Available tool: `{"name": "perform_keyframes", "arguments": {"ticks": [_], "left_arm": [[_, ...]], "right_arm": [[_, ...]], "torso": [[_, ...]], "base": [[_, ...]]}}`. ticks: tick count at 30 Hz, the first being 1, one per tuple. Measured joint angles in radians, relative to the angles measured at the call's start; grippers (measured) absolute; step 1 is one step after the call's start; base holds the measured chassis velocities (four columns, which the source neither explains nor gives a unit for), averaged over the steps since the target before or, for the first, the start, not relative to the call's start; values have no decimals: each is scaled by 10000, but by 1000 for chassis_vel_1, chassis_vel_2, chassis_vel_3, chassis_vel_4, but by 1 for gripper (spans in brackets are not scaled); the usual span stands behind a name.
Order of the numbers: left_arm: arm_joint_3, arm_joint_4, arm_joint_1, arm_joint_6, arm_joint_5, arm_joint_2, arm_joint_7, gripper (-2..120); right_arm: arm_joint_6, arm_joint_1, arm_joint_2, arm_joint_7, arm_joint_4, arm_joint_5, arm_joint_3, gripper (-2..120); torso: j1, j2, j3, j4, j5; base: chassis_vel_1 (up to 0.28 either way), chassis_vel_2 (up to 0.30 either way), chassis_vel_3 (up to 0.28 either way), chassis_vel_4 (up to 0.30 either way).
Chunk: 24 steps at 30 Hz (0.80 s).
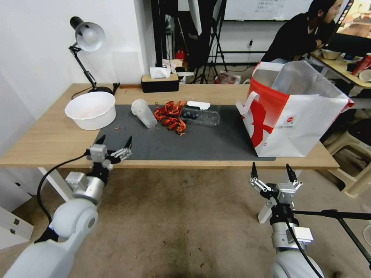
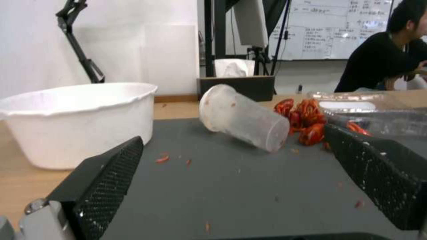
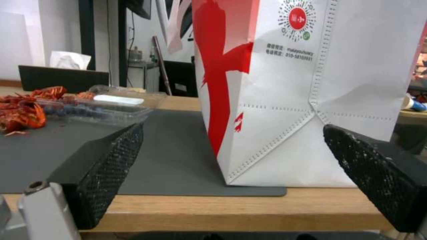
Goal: Pick up the trash from the table and place it into the takeout bag.
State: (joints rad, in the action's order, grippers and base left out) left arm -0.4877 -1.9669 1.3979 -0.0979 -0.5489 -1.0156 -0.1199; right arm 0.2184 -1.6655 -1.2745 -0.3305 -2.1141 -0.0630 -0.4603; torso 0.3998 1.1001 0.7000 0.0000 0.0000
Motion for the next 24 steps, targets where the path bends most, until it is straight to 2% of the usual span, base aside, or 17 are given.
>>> {"name": "perform_keyframes", "arguments": {"ticks": [10,20,24], "left_arm": [[-120,173,747,-698,501,-458,122,100],[23,185,599,-749,560,-481,166,100],[206,136,288,-559,623,-444,160,100]], "right_arm": [[23,3,-20,-10,41,-5,-1,100],[34,-1,-46,-11,50,-6,11,100],[36,-2,-37,-10,60,-6,8,100]], "torso": [[0,0,0,1,0],[0,-2,0,0,-1],[0,-2,0,1,-1]], "base": [[0,0,0,0],[0,0,0,0],[0,0,0,0]]}}
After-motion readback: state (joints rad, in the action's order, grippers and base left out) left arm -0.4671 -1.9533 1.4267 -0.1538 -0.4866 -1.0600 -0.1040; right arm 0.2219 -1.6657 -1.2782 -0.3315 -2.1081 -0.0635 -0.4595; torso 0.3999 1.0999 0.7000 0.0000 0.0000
